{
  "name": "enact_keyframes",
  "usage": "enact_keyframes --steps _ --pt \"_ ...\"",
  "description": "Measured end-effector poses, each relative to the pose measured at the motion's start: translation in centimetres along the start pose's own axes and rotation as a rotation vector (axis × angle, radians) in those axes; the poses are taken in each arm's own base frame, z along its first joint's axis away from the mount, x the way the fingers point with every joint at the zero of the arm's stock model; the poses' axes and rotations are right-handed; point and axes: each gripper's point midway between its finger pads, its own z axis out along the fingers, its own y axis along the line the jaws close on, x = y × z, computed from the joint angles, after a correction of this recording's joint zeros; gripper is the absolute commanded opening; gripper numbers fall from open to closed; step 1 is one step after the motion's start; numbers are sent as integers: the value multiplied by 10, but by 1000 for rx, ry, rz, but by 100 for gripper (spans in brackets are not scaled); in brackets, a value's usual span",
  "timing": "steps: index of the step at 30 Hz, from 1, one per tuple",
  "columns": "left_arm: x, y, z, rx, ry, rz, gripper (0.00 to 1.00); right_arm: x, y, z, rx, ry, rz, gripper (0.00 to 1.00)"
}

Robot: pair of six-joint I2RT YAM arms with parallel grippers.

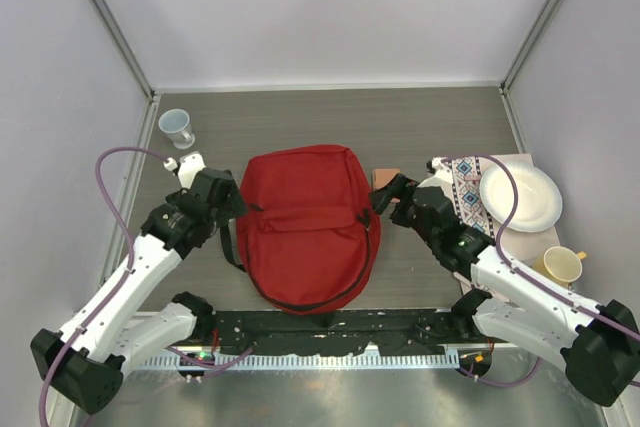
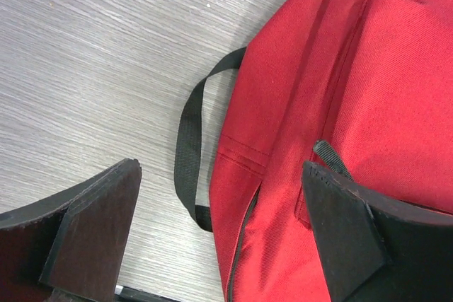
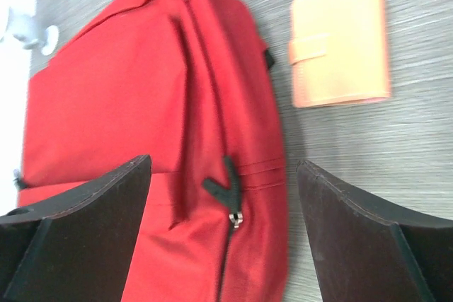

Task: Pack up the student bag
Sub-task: Unzip the student bag at the center of the board, then pick up the personal item from the center of the board.

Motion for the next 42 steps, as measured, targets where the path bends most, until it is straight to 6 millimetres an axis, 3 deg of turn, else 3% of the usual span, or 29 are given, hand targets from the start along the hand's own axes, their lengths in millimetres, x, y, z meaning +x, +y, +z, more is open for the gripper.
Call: enact_keyframes --steps 8,20,27,34,42 --pt "-12 1 -10 5 -30 -14 100 -17 -41 -1 187 -53 -35 94" --pt "-16 -14 -22 92 -12 -41 99 -47 -91 28 351 16 -30 93" --pt "-13 -24 -29 157 12 -63 100 -57 -120 42 353 85 19 80" --pt "-13 -28 -34 202 10 -84 100 -46 -144 67 288 179 110 72" --pt "-8 -33 -30 205 41 -73 100 -17 -144 97 186 280 163 66"
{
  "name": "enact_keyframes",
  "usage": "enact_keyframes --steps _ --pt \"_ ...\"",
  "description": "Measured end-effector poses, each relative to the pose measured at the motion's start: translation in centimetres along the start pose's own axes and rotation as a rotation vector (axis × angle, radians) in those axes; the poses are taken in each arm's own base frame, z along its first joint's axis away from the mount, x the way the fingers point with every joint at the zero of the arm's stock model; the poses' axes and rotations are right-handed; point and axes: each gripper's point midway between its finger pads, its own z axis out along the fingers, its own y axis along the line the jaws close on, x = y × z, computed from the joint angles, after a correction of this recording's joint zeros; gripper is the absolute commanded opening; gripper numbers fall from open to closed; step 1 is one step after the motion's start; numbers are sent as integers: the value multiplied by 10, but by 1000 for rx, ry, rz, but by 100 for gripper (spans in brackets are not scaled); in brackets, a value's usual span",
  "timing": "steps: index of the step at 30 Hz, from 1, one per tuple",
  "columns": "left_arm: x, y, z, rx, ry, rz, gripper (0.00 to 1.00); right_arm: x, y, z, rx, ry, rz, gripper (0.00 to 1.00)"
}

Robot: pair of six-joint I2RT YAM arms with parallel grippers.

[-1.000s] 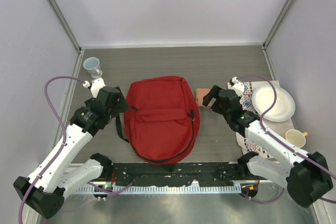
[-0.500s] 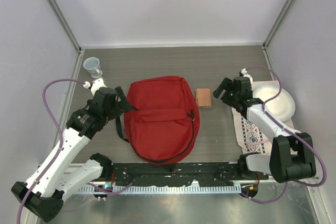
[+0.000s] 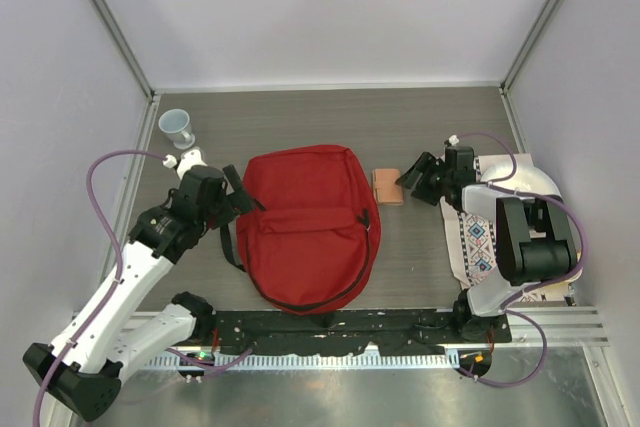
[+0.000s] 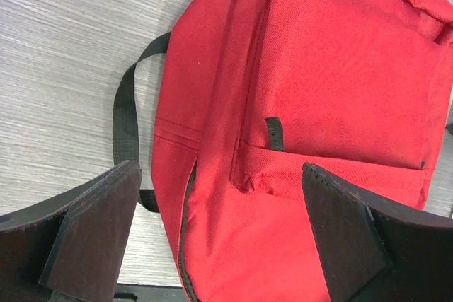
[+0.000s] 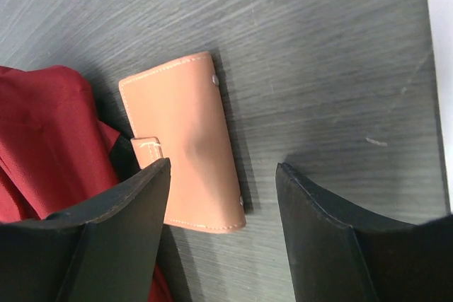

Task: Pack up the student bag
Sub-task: Pick up the personal item from the center of the board.

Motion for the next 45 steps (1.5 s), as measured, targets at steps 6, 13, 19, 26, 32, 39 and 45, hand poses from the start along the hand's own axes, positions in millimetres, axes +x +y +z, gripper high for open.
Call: enact_keyframes --steps 6,13,19,26,32,39,45 --pt "0 0 0 1 0 0 100 0 14 11 -92 13 11 60" --pt "0 -2 2 2 0 0 100 3 21 18 -159 25 13 57" --pt "3 -6 9 1 21 4 100 5 20 20 -144 14 -3 49" --pt "4 -9 11 10 29 0 100 11 20 21 -144 17 -9 38" --pt "8 -8 13 9 36 -1 100 18 20 22 -128 32 -13 13" --pt "9 -8 14 12 39 -2 100 21 21 22 -115 30 -14 1" --pt "8 -8 12 18 33 -4 100 16 21 11 -96 -2 -17 1"
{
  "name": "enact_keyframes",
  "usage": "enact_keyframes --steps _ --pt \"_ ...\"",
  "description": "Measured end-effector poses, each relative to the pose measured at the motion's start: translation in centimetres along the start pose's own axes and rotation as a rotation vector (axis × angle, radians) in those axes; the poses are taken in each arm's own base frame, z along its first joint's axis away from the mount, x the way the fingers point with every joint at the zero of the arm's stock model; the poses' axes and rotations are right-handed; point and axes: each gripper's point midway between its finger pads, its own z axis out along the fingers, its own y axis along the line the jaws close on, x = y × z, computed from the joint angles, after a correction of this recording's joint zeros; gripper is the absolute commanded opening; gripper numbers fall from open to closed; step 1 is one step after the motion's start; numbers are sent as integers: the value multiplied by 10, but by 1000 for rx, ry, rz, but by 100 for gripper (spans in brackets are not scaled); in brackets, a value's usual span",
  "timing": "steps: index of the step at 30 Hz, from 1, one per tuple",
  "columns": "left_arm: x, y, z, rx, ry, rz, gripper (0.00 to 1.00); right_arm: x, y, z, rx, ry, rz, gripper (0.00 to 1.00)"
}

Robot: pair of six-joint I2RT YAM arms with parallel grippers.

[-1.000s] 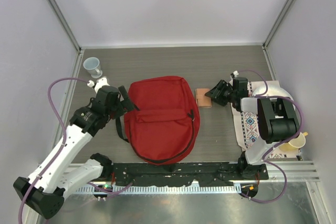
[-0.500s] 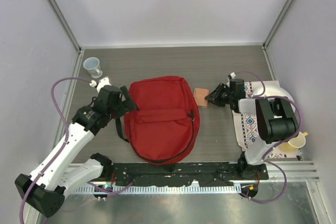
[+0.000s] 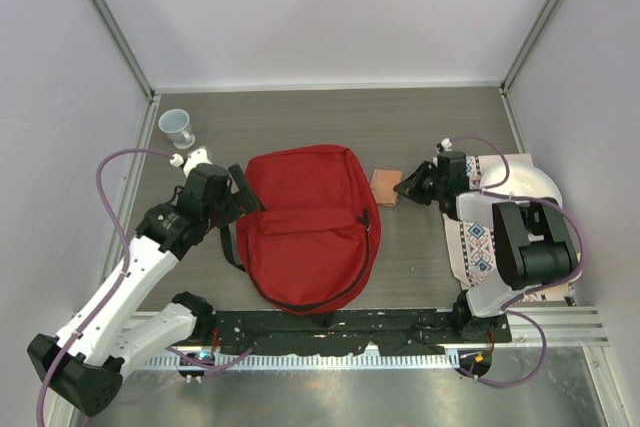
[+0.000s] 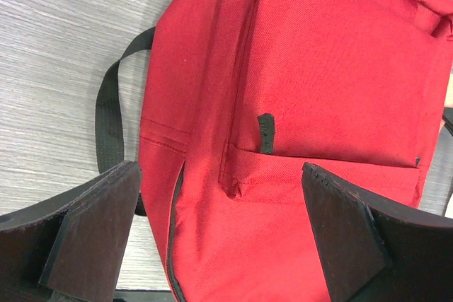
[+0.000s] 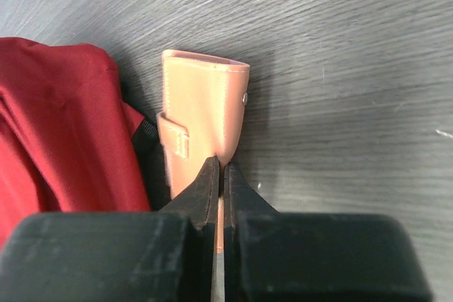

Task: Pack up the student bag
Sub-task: Pick up the personal item from the center of the board.

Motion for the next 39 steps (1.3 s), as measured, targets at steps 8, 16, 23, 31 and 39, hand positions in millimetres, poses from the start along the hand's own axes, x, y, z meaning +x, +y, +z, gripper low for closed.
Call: enact_keyframes --steps 8,16,23,31,39 --pt "-1 -3 -4 23 -6 -6 100 -34 26 -51 0 -173 -36 1" --pt "-4 -17 -11 100 -10 -21 100 -63 70 -114 -92 -341 -81 1" --pt "-21 -60 -27 322 -53 -74 100 -40 115 -122 -258 -230 -101 1" --pt "-19 -109 -17 536 -10 -125 100 35 188 -115 -491 10 -151 1" --pt "-6 -134 -2 649 62 -178 100 57 222 -121 -604 63 -134 1"
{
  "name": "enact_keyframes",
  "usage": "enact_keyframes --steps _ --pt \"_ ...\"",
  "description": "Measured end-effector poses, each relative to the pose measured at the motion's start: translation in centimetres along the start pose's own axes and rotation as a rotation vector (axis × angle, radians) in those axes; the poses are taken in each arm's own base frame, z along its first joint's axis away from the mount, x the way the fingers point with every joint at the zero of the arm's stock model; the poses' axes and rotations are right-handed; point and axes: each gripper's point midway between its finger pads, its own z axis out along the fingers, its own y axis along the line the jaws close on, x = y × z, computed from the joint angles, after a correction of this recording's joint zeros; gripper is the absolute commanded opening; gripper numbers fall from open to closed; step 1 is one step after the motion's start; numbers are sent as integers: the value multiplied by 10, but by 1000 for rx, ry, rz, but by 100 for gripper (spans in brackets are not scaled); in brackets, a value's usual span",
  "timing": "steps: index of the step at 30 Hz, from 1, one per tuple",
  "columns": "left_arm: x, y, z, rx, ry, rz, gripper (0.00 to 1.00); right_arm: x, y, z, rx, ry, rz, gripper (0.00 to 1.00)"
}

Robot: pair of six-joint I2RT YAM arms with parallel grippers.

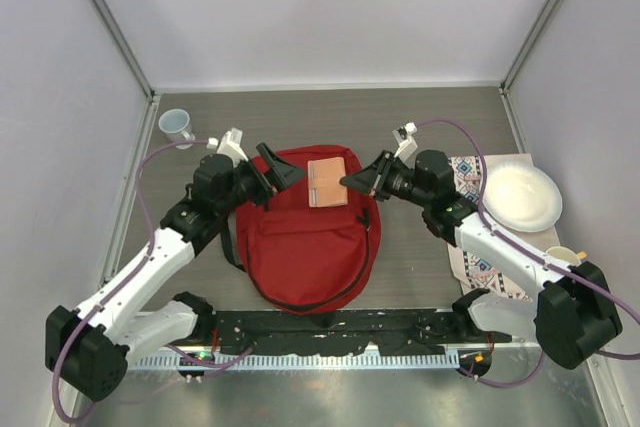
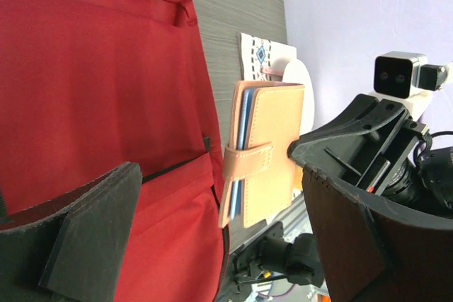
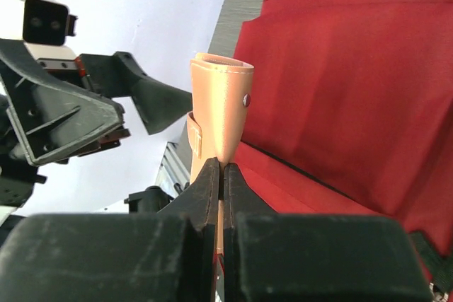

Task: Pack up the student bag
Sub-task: Pick up the personal item from the center of the board.

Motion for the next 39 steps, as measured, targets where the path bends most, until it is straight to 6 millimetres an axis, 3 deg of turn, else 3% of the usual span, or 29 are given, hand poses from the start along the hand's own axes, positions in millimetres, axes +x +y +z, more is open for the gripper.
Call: enact_keyframes --steps 6,17,19,22,29,34,39 --pt "7 -7 17 61 34 -43 95 8 11 9 -46 18 29 1" --pt "19 -23 27 127 73 -48 43 13 23 15 -89 25 47 5" --pt "19 -23 27 127 73 -46 29 13 22 16 -89 23 52 12" --pt "19 -23 27 125 70 -44 18 12 23 16 -93 16 59 27" --pt "20 -22 27 124 74 -30 15 14 21 16 -87 17 61 56" --pt "23 -18 23 111 84 7 16 15 16 12 -56 12 37 60" --pt "23 -27 12 152 85 57 16 15 17 11 -59 16 24 62"
